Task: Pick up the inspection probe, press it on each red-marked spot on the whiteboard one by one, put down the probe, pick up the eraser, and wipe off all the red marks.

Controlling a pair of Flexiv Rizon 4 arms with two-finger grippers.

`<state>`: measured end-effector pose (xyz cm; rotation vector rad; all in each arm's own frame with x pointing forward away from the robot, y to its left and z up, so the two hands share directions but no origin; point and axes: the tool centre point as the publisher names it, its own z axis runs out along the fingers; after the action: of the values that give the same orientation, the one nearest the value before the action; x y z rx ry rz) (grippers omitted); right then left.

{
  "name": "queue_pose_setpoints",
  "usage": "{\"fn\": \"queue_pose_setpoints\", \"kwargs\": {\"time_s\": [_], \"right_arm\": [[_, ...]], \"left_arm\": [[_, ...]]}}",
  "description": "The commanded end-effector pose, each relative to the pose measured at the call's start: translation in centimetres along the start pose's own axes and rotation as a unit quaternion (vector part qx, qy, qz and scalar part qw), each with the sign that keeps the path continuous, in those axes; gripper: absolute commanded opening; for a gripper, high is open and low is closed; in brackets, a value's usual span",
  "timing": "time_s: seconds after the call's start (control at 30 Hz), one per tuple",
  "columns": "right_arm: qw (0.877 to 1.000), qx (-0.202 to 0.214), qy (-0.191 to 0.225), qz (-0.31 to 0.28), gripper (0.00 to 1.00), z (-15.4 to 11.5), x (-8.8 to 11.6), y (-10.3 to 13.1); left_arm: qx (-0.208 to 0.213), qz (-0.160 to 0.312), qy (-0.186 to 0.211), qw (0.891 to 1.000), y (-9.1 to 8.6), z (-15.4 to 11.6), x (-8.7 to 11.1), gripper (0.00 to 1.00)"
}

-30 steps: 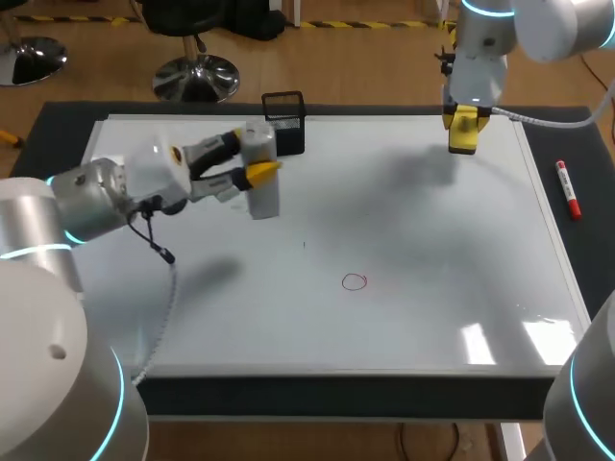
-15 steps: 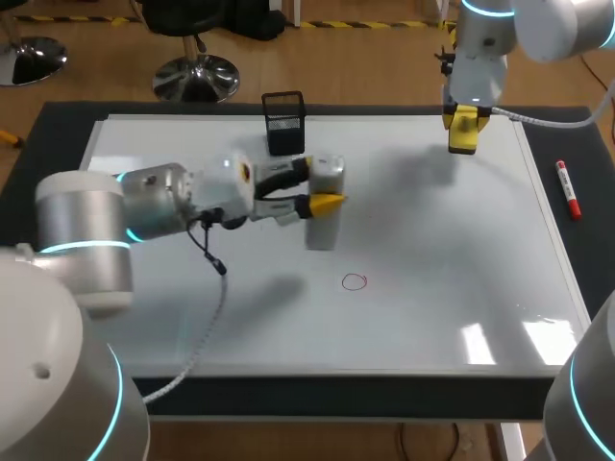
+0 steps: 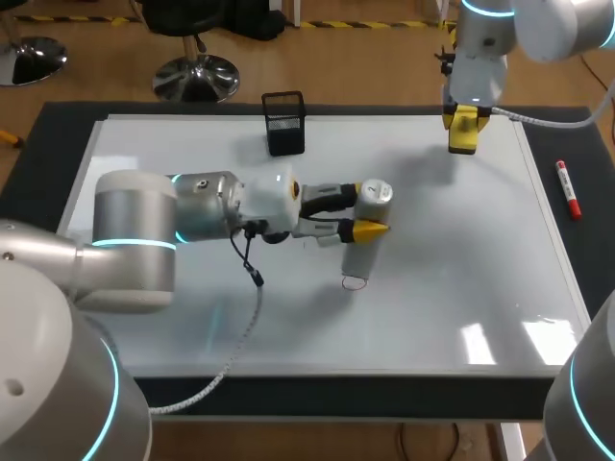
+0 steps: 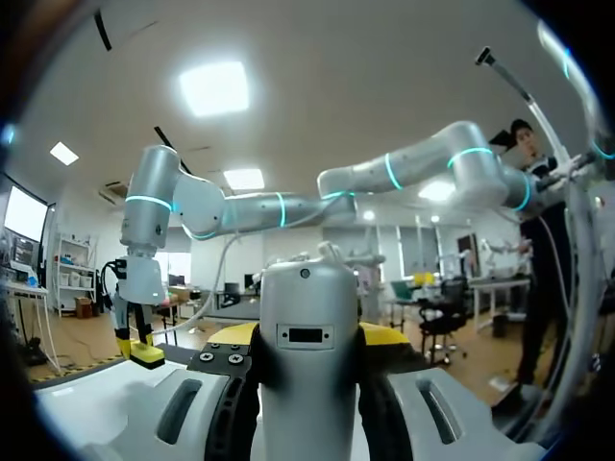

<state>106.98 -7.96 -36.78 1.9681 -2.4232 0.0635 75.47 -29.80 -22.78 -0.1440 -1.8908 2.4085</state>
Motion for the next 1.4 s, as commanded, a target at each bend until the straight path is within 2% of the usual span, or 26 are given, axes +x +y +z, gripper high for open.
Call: {"fn": "queue_pose_setpoints", "kwargs": {"time_s": [0.03, 0.4, 1.4], "right_arm": [[1.000, 0.000, 0.002, -0.001, 0.00, -0.1, 0.1, -0.1], [1.000, 0.000, 0.002, -0.001, 0.00, -0.1, 0.1, -0.1], [1.000, 0.000, 0.002, -0.001, 0.00, -0.1, 0.1, -0.1]], "left_arm": [[0.003, -0.004, 0.005, 1.000, 1.2, 0.8, 0.0, 0.00], [0.006, -0.012, -0.011, 1.000, 2.8, 0.2, 1.1, 0.00], [-0.006, 0.017, -0.019, 1.000, 4.6, -1.1, 0.0, 0.00]]}}
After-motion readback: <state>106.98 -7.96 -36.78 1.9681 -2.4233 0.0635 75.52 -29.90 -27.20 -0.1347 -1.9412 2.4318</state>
